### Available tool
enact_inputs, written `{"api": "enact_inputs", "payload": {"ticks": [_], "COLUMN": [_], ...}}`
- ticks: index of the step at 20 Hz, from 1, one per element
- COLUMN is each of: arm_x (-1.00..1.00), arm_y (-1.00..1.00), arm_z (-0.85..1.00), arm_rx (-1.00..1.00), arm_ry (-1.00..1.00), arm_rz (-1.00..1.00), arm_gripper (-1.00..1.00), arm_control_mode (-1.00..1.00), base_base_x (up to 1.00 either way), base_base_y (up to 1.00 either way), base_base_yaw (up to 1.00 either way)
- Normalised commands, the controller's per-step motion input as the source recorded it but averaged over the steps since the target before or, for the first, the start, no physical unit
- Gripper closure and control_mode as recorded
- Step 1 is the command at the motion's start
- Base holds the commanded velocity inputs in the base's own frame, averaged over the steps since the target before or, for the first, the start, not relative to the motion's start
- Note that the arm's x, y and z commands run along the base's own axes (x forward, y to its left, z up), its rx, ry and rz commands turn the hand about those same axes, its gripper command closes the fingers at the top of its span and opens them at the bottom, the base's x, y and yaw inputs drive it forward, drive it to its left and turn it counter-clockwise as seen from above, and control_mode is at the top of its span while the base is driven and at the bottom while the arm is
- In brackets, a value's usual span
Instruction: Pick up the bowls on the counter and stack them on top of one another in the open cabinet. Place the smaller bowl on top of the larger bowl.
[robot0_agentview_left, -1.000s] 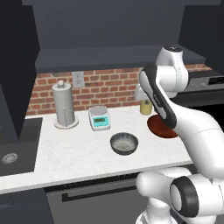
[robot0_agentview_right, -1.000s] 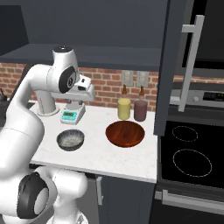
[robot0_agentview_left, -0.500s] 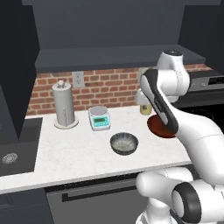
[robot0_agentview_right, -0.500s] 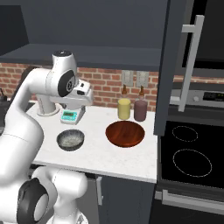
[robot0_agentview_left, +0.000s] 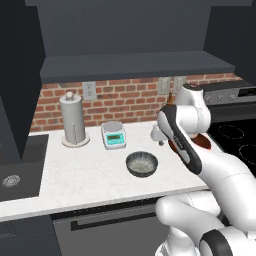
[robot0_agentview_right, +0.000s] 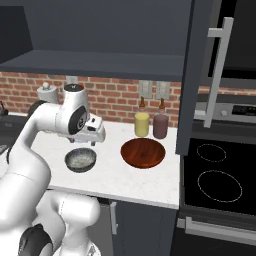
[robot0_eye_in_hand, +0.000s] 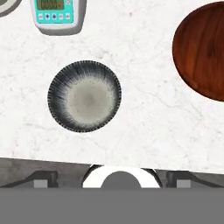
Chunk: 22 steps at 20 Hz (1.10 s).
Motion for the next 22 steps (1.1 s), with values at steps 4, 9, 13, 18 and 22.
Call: {"api": "enact_inputs", "payload": {"ticks": [4, 9, 13, 18, 22], "arm_x": [0.61, 0.49, 0.49, 0.11, 0.22], "arm_y": [0.01, 0.06, 0.03, 0.07, 0.04], "arm_z": [-0.57, -0.42, -0.3, -0.29, -0.61], "arm_rx": [0.0, -0.05, -0.01, 0.0, -0.01], "arm_ry": [0.07, 0.04, 0.06, 0.11, 0.04], "arm_rz": [0.0, -0.01, 0.0, 0.0, 0.0], "arm_gripper": [-1.0, -1.0, -1.0, -1.0, -1.0], "arm_control_mode": [-1.0, -1.0, -1.0, -1.0, -1.0], "base_base_x": [0.0, 0.0, 0.0, 0.0, 0.0], "base_base_y": [0.0, 0.0, 0.0, 0.0, 0.0], "base_base_yaw": [0.0, 0.0, 0.0, 0.0, 0.0]}}
